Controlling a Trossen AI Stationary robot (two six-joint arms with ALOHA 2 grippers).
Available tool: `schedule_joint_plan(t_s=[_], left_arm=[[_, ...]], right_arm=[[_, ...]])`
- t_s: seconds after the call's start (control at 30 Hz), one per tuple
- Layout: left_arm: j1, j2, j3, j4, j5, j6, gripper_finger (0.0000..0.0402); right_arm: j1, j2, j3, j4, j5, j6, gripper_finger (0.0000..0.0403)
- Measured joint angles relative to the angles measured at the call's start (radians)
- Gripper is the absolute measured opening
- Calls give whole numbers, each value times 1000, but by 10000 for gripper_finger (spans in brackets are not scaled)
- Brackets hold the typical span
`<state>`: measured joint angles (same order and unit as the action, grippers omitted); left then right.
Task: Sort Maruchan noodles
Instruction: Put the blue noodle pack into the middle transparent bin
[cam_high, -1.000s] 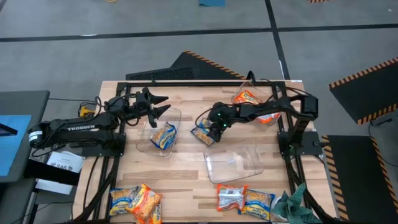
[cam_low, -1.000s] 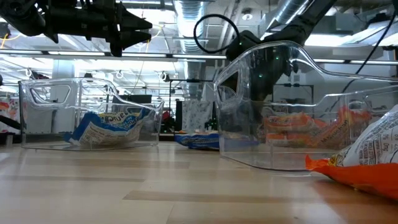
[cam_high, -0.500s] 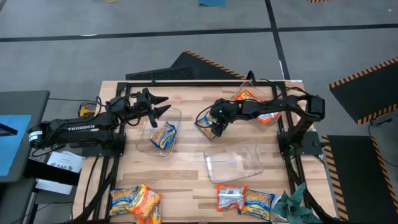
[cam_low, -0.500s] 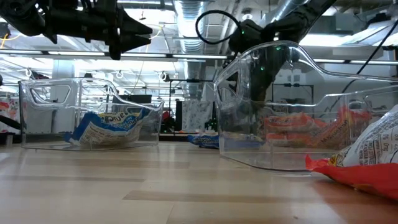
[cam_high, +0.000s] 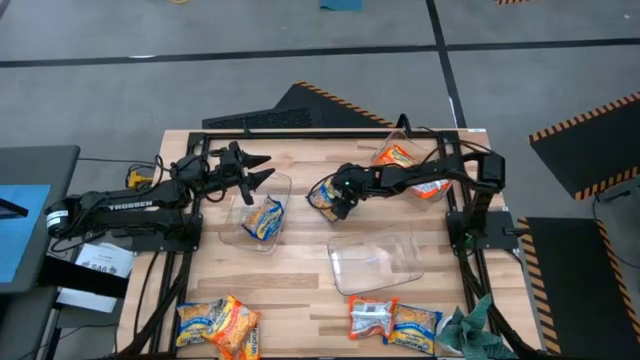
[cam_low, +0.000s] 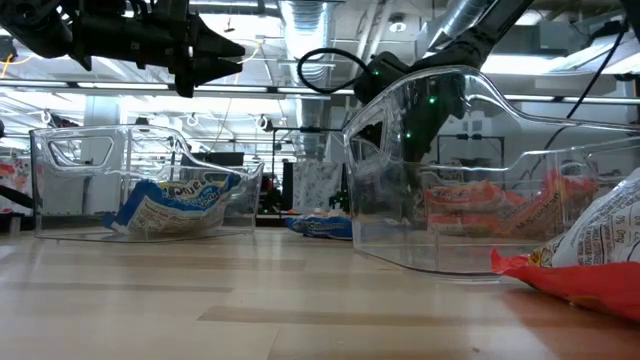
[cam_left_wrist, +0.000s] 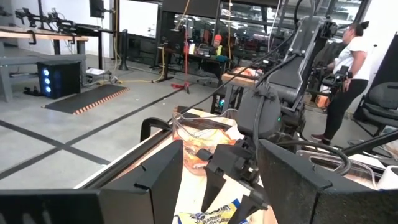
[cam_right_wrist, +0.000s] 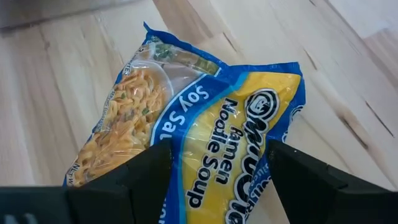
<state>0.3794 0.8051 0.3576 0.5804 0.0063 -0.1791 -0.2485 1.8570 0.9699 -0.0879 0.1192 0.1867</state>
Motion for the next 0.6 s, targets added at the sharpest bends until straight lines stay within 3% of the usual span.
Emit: schedule_joint_plan(t_s=[0.2,0.3,0.47,0.6], left_arm=[[0,0,0,0,0,-1,192],[0,0,0,0,-3,-1,192],[0,0,0,0,-4,-1,192],[0,0,0,1,-5,-2,192]], right_arm=[[0,17,1,8,8,-12,255],[2,17,1,6,49,-40,189],[-2,17,0,2,84,-88,25],[-2,5,-2,-8,92,-90,12]])
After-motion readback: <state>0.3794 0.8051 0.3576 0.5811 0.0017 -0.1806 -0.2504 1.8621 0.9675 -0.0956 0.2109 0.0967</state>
